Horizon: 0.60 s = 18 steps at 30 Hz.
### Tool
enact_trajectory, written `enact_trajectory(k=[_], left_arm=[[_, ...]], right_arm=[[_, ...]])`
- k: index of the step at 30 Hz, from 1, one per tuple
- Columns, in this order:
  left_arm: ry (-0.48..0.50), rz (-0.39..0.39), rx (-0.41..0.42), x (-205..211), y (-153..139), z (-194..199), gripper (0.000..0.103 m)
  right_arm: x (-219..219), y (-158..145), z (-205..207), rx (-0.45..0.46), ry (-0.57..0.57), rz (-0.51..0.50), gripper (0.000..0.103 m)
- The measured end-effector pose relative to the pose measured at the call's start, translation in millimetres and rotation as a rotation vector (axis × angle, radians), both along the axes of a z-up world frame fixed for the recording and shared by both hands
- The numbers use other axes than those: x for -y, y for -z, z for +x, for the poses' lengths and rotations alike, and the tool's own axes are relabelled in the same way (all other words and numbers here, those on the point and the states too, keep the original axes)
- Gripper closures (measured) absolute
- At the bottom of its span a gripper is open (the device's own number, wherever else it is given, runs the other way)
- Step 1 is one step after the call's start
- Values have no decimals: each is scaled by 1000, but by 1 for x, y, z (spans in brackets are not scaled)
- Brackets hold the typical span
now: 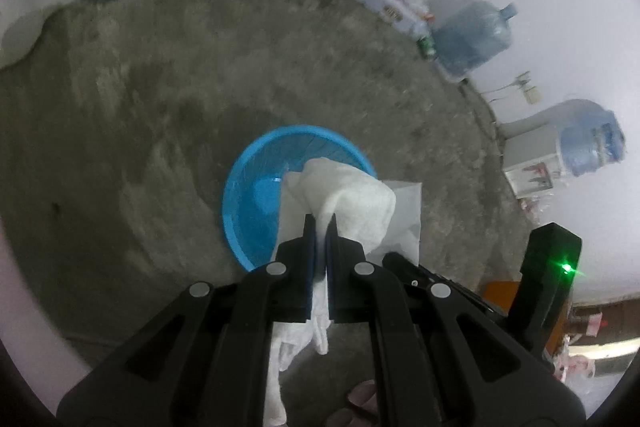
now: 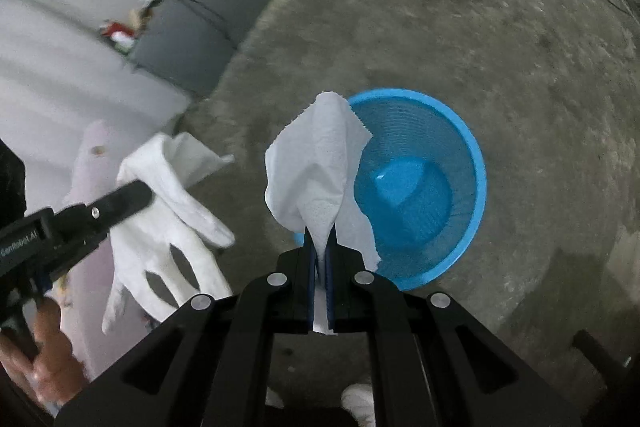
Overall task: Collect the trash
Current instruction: 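Open the left gripper over the blue wastebasket to drop the tissue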
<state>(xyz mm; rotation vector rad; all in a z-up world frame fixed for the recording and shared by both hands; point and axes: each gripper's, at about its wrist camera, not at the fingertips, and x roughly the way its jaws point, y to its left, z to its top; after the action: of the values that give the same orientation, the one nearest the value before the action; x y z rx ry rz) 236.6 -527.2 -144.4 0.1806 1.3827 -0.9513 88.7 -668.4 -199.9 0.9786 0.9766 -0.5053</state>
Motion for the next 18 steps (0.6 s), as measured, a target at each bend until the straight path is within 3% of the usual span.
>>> enact_trajectory(k=[4,6,7,10,13,18], left_arm=[[-21,51,11,23,41,3,96],[-39,63,6,29,54,7,70],[-59,67,13,27,56,8,60],[-81,53,32,31,56,7,47],[-58,48,45,32,45,2,46],[-44,8,74,25,10,-6,41]], right_arm=[[18,37,4,-21,29,34,97],[25,52,4,-54,30,30,93],[30,60,6,-68,29,35,85],[36,68,11,-95,26,15,58],[38,66,13,-131,20,-44,51],[34,50,7,-111,25,-68,50]])
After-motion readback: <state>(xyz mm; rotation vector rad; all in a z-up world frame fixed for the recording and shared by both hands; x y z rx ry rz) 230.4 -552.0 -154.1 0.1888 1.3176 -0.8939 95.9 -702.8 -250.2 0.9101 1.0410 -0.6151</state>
